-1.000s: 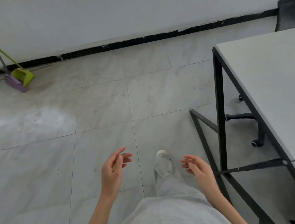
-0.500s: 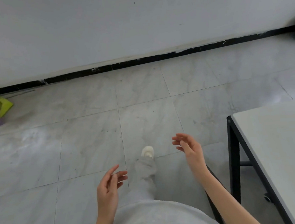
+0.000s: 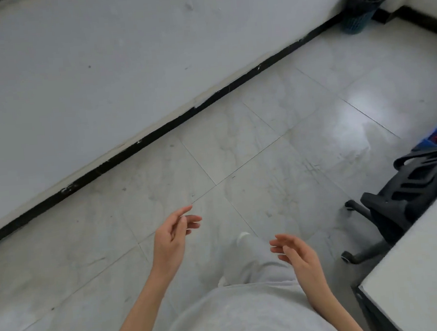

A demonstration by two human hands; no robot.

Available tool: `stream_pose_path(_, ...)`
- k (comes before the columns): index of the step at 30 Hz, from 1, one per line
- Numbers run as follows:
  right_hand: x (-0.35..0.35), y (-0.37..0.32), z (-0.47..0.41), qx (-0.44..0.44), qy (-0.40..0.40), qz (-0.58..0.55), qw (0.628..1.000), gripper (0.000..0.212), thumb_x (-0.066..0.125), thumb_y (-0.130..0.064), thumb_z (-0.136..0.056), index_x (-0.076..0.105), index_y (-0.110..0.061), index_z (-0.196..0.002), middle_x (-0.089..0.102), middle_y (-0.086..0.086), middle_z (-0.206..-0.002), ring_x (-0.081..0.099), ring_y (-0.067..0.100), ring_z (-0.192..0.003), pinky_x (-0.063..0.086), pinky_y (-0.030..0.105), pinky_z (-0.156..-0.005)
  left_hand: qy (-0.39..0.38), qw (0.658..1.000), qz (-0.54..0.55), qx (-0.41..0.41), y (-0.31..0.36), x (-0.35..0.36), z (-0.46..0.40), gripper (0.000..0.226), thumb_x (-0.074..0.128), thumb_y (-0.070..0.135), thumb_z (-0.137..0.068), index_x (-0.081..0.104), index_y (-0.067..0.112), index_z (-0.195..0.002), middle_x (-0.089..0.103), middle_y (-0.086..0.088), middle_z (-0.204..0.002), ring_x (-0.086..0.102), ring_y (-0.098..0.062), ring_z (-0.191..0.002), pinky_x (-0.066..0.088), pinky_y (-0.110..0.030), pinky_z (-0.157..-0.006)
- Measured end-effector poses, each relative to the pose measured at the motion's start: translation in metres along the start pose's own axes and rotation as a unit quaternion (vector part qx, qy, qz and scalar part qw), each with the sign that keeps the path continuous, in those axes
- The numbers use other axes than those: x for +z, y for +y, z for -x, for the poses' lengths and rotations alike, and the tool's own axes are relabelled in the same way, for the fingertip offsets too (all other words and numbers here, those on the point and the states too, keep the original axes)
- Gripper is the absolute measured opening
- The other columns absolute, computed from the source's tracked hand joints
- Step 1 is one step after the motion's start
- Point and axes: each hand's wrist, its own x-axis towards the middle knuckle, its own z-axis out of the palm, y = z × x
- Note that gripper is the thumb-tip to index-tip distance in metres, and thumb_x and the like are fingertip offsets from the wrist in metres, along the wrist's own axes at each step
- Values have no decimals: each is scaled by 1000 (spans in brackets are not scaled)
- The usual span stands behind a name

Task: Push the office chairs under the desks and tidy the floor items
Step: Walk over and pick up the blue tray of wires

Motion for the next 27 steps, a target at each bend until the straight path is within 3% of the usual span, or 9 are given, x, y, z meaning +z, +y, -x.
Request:
stream_pose_path(7, -2, -68, -186, -7, 42, -40, 998, 35, 39, 10, -92, 61, -17, -92, 69, 1, -87, 66, 2, -72, 49, 13, -67, -34, 999, -12, -22, 20, 68, -165, 35, 37, 0, -96, 62, 24, -101, 73, 8, -83, 68, -11, -74, 52, -20, -70)
stream_pose_path(16, -57, -243, -408, -97, 91, -46, 990, 36, 38, 8, -91, 60, -21, -93, 68, -1, -89, 65, 4, -75, 49, 18, -71, -54, 998, -25, -23, 107, 161, -347, 31, 35, 1, -96, 62, 13, -108, 72, -5, -88, 67, -12, -75, 52, -14, -69)
stream_pose_path(21, -102, -290, -504, -108, 145, -70, 981, 36, 38, 8, -91, 61, -20, -93, 68, -1, -89, 65, 4, -74, 49, 16, -70, -135, 989, -51, -11, 144, 241, -456, 32, 38, 3, -96, 62, 21, -105, 73, 2, -85, 68, -9, -75, 53, -17, -71)
stream_pose_path(27, -167, -294, -586, -32, 251, -95, 963, 36, 40, 8, -91, 62, -20, -91, 69, 3, -90, 65, 9, -76, 50, 20, -71, -263, 961, -81, 28, 202, 370, -597, 30, 40, 5, -96, 62, 25, -102, 73, 6, -88, 68, -9, -76, 53, -17, -70)
